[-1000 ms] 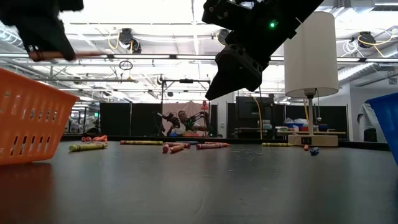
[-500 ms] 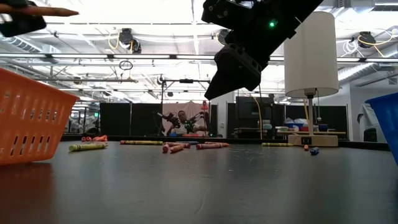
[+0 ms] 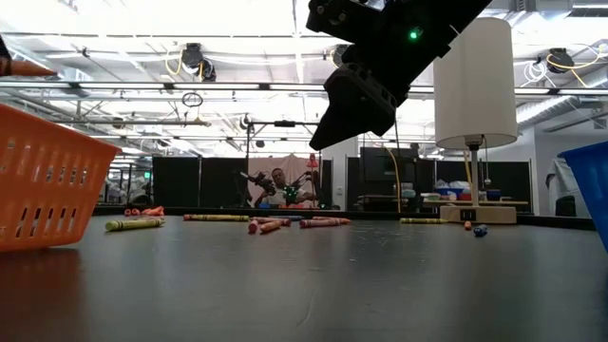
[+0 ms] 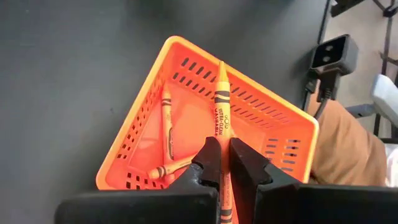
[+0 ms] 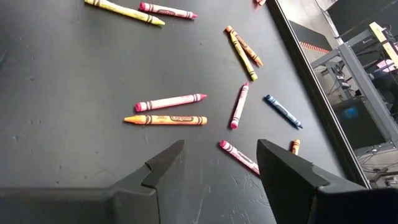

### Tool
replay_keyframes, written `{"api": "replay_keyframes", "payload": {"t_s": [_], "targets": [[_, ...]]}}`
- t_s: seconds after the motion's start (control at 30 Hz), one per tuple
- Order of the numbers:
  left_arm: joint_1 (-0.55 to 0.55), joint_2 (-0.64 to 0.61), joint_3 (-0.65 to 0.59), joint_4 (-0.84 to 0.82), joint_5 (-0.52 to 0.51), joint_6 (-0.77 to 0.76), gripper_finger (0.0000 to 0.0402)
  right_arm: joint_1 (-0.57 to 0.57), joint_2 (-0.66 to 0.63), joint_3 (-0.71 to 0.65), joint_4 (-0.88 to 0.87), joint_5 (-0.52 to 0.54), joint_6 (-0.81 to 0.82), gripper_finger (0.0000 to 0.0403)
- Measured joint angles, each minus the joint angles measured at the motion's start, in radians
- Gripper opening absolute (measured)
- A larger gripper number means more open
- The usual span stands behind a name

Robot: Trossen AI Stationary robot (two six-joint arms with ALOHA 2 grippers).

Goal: Sort crayons
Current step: Put the orange crayon into the orange bin

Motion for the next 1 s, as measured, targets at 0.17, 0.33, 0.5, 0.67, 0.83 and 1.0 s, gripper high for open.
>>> {"api": "replay_keyframes", "payload": {"t_s": [0.17,0.33,0.5,0.67,0.83,1.0], "targets": [[0.000,0.025,0.000,0.010,-0.002,-0.083,0.0029,0.000,0.000,0.000,0.001,-0.001,-0.002,0.0180],[0.000,0.042,0.000,0.021,-0.008,-0.107,0.0033,0.000,0.000,0.000,0.003,-0.001,-0.001,0.0180],[0.000,0.071,0.000,0.030,0.016,-0.107,0.0034,0.000,0.000,0.000,0.003,-0.001,-0.002,0.0180],[0.000,0.093,0.000,0.052,0.021,-0.107,0.0034,0.000,0.000,0.000,0.003,-0.001,-0.002,0.0180],[0.000,0.095,-0.001,0.067,0.021,-0.104,0.0036,0.000,0.000,0.000,0.003,-0.001,-0.002,0.0180],[0.002,0.094,-0.001,0.069,0.022,-0.089,0.0077,0.000,0.000,0.000,0.003,-0.001,-0.002,0.0180]]}}
